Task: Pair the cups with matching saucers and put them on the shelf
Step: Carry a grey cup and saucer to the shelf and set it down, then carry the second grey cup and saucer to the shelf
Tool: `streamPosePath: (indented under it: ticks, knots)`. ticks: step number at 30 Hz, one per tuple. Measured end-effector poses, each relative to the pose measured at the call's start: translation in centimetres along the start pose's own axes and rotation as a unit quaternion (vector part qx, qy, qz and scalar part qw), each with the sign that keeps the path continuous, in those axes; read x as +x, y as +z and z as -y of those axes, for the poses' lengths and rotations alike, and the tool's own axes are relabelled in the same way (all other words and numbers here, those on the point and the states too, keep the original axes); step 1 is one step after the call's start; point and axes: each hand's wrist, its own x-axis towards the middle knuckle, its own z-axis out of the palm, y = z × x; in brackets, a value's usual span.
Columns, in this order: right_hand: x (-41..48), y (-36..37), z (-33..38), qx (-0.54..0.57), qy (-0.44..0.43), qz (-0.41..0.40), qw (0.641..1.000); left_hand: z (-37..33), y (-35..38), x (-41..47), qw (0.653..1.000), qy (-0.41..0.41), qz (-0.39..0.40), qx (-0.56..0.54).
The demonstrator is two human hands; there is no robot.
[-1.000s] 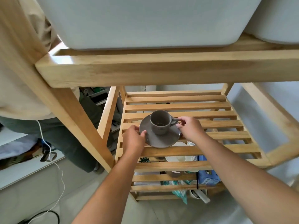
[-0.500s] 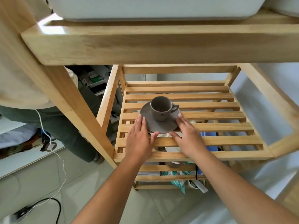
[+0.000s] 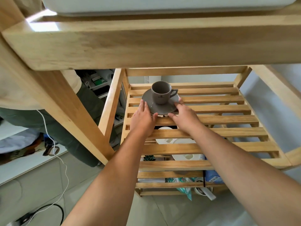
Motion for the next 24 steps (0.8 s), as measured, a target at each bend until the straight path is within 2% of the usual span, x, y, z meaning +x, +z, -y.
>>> streamPosePath:
  ticks: [9,13,18,24]
  knots:
    - [1.1,-0.5,0.1,0.019,0.01,0.001,1.0,-0.7,-0.6,1.2,1.0,-0.013,0.001,-0.017]
    - [-1.8,-2.2,0.2,0.078,-0.017,-0.046,0.996,-2.3,-2.0,-1.1,0.997,-0.003,-0.042,-0.061]
    - [-10.1,-6.7,-0.9,0.145,-0.047,-0.113,0.982,-5.6,-4.4,-7.1,0.99,0.064,-0.065,-0.107]
    - [-25.2,-10.9,-6.2,0.227,0.025,-0.201,0.953,-12.6,-4.5,-16.4,0.976,0.149,-0.017,-0.157]
